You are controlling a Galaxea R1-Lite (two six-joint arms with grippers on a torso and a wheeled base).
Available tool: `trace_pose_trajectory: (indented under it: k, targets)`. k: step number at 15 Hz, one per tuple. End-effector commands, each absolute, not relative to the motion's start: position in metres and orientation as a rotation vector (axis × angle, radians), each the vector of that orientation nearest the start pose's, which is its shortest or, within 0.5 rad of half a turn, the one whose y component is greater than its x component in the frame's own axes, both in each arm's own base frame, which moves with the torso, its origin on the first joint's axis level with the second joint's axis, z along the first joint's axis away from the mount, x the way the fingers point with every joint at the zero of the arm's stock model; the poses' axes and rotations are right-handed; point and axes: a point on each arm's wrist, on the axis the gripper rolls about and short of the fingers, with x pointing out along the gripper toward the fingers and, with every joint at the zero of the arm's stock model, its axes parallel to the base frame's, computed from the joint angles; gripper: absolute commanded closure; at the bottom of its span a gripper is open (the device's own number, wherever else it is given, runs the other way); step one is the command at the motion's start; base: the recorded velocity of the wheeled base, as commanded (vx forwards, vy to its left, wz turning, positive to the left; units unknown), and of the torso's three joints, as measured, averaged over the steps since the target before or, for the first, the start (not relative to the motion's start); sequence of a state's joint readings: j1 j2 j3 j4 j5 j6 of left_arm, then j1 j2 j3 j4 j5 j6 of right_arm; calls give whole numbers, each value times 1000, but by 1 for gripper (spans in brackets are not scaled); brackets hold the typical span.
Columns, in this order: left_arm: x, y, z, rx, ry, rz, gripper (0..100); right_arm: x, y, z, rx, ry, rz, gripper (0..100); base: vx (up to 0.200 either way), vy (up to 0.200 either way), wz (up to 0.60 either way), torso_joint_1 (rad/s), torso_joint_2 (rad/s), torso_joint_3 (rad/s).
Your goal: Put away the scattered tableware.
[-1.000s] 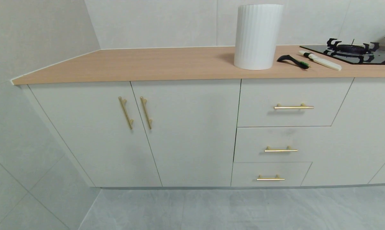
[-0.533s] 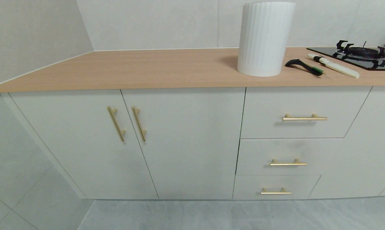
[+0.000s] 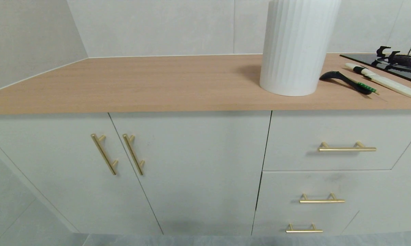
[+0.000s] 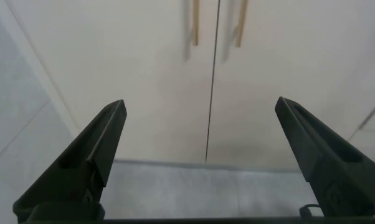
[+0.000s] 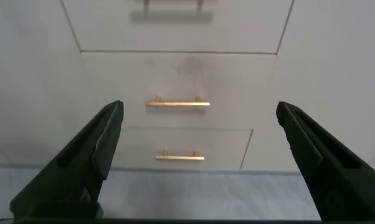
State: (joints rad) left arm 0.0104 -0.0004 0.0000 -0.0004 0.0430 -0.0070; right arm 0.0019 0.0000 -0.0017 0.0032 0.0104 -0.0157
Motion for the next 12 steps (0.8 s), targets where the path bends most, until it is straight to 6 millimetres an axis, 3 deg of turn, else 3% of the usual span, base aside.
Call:
trace_pose_trajectory:
  k: [1, 4, 12]
  targets:
    - [-23, 1, 75, -8, 0, 54, 0, -23, 0, 76, -15, 3, 12, 0, 0, 0, 0, 0, 0, 0]
    - [-23, 1, 76, -9, -2, 54, 0, -23, 0, 76, -15, 1, 12, 0, 0, 0, -600, 6, 1, 4]
    - [-23, 1, 75, -8, 0, 54, 0, -23, 0, 76, -17, 1, 12, 0, 0, 0, 0, 0, 0, 0]
